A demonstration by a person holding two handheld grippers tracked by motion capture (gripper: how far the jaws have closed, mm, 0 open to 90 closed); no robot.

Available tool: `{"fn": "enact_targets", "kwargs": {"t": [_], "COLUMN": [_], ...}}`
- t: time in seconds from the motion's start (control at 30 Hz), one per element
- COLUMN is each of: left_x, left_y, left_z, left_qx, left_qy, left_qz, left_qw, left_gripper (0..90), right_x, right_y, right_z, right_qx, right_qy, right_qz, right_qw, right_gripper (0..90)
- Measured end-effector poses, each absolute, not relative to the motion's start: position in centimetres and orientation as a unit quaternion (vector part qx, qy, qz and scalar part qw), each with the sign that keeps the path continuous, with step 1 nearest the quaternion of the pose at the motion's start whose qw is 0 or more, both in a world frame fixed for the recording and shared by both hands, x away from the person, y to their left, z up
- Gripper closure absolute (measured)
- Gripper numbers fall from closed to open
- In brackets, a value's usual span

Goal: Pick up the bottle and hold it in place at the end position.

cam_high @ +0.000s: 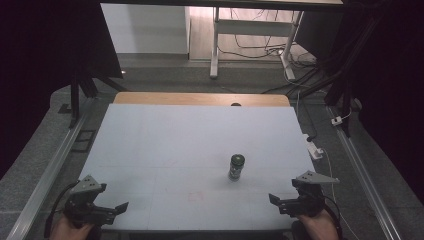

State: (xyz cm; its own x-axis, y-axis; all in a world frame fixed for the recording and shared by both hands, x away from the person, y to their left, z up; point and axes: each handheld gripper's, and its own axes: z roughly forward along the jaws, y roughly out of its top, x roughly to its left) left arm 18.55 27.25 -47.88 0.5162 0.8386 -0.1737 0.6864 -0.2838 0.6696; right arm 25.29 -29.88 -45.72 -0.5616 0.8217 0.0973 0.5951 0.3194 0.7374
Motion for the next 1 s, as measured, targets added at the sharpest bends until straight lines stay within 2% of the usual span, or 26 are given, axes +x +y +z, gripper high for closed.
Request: {"fn": "enact_targets", "kwargs": {"t": [1.0], "left_x": [18.9], "left_y": [27.4], "left_z": [-48.0], "left_qx": [0.791], "left_qy": [0.485], "left_qz": [0.095], "left_qw": [0.36], "left_gripper": [0.0], "right_x": [27.1], "right_y": [-27.3], "right_z": [-45.6], "right_qx": [0.391], "right_qy": [0.814], "right_qz": [0.41], "right_qw": [0.131], "right_gripper": [0.0]}}
